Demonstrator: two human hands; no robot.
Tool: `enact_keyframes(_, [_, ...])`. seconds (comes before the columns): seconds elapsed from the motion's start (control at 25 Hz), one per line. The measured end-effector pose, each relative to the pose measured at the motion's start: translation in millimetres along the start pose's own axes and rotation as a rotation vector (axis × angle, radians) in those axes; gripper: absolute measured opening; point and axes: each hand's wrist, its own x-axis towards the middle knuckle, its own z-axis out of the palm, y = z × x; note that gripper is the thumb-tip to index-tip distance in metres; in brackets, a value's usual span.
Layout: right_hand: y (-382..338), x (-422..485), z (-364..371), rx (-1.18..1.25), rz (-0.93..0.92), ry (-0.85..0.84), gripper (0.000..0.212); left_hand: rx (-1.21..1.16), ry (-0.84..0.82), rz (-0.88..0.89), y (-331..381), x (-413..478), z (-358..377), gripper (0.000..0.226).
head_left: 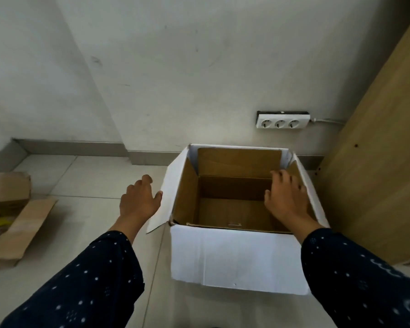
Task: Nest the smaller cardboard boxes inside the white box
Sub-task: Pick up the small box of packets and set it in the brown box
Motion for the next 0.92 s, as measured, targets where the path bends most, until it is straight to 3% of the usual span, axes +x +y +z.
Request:
enact_keyframes(0.2, [-136.5, -14.4, 2.9, 0.079, -0.200, -0.046, 0.060, 0.261, 0.020, 0.042, -98.7, -9.6, -50.2, 0.053])
enact_keyframes(0.52, [-413.3, -73.7, 48.7, 0.230, -0.465, -0.165, 0.062, 0.289, 0.033, -0.205, -350.0, -17.0, -114.2, 0.057])
enact_keyframes(0.76, [-579.2, -122.9, 129.2, 0.299, -0.497, -0.348, 0.063, 0.265, -0.025, -0.385, -522.9, -24.8, -112.8, 0.056])
enact_keyframes(0.92, [-664.0, -150.7, 187.0, 0.413, -0.369, -0.563, 0.072, 0.332, 0.002, -0.392, -603.3, -19.2, -101.7, 0.058])
